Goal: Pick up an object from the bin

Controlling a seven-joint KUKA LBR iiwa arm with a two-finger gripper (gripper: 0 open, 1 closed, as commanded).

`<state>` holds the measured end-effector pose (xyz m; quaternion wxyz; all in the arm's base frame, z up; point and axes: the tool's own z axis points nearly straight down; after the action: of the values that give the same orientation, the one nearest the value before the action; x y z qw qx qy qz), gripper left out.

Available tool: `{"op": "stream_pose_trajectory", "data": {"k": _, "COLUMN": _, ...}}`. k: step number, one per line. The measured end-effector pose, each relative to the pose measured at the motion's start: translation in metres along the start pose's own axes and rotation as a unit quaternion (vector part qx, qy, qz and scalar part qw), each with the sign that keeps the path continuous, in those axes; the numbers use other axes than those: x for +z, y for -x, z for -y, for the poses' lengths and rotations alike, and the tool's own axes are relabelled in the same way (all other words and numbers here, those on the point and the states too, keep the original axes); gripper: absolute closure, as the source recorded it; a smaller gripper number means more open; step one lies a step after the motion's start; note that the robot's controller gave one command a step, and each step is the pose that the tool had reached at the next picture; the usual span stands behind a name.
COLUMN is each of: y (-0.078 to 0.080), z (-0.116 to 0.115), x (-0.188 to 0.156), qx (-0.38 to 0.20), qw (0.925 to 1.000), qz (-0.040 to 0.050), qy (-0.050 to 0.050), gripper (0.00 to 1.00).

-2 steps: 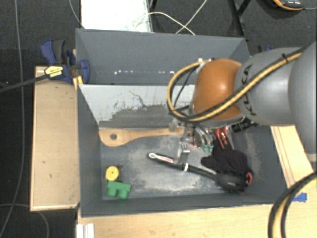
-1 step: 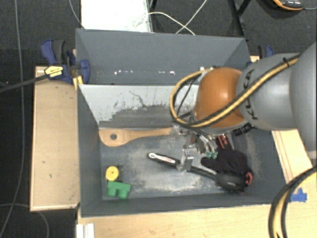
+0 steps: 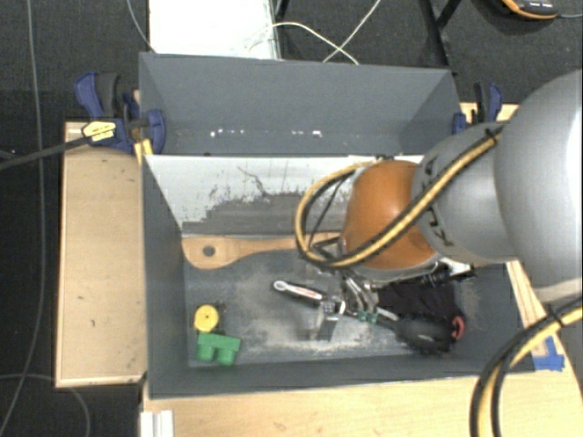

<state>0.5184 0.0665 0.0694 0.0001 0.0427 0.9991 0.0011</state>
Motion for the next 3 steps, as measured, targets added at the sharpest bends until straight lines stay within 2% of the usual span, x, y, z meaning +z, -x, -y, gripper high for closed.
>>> {"op": "stream_pose_trajectory", "data": {"k": 1, "y": 0.056, "z": 0.046, "x": -0.001, "qx": -0.042, "qw": 0.9991, "qz": 0.0079, "qy": 0.000, "gripper": 1.00}}
{"op": "stream_pose_trajectory", "data": {"k": 2, "y": 0.056, "z": 0.046, "x": -0.001, "qx": -0.041, "qw": 0.9991, "qz": 0.0079, "qy": 0.001, "gripper": 1.00}}
{"op": "stream_pose_trajectory", "data": {"k": 3, "y": 0.042, "z": 0.050, "x": -0.012, "qx": -0.037, "qw": 0.9993, "qz": 0.0086, "qy": 0.001, "gripper": 1.00}}
